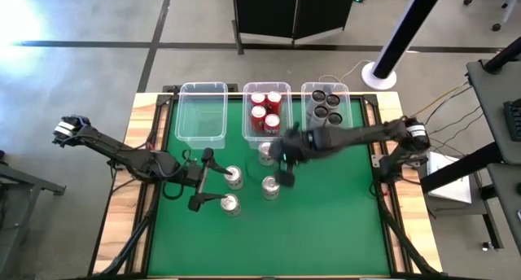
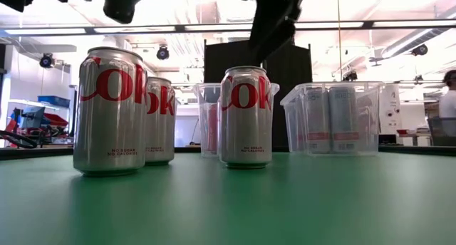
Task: Sort soda cans
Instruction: Put the top left silver soda can into the top left transparent bin
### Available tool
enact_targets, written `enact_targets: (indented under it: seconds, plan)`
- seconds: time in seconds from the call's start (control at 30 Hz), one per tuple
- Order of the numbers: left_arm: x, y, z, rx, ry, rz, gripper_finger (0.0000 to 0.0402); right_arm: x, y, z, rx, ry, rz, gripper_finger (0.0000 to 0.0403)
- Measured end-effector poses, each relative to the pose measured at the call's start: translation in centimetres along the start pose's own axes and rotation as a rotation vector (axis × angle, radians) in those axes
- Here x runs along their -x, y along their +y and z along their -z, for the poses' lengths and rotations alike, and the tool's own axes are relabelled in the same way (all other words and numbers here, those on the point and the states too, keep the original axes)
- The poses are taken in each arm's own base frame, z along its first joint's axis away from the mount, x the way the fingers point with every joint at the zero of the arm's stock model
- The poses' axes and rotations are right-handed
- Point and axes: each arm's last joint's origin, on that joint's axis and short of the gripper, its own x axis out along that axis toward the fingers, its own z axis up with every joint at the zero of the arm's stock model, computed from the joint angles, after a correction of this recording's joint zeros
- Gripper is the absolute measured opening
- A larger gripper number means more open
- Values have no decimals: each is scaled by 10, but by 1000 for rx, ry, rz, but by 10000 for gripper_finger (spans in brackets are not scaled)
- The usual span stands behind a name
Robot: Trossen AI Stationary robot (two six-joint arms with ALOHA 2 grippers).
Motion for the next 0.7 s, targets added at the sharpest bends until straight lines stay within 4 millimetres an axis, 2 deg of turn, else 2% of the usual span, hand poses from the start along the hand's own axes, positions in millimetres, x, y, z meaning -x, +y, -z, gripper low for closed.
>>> enact_targets:
  seconds: [0.17, 0.27, 0.37, 0.43, 0.57, 0.7]
  plan:
    - [-2, 0, -1, -15, -15, -7, 316, 3, 68, 14, 83, -85, -61, 364]
    - [-6, -2, 6, 6, 36, 21, 316, 0, 96, 25, 100, -105, -31, 363]
    - [-13, -3, 17, 6, 107, 10, 316, 4, 117, 36, 86, -133, 0, 363]
    - [-15, 0, 19, 13, 113, -58, 316, 9, 130, 44, 71, -159, 8, 364]
    - [-17, 6, 14, 43, 206, -165, 316, 20, 154, 60, 86, -216, 43, 363]
    - [-19, 12, 2, 92, 314, -204, 316, 25, 164, 69, 111, -265, 95, 363]
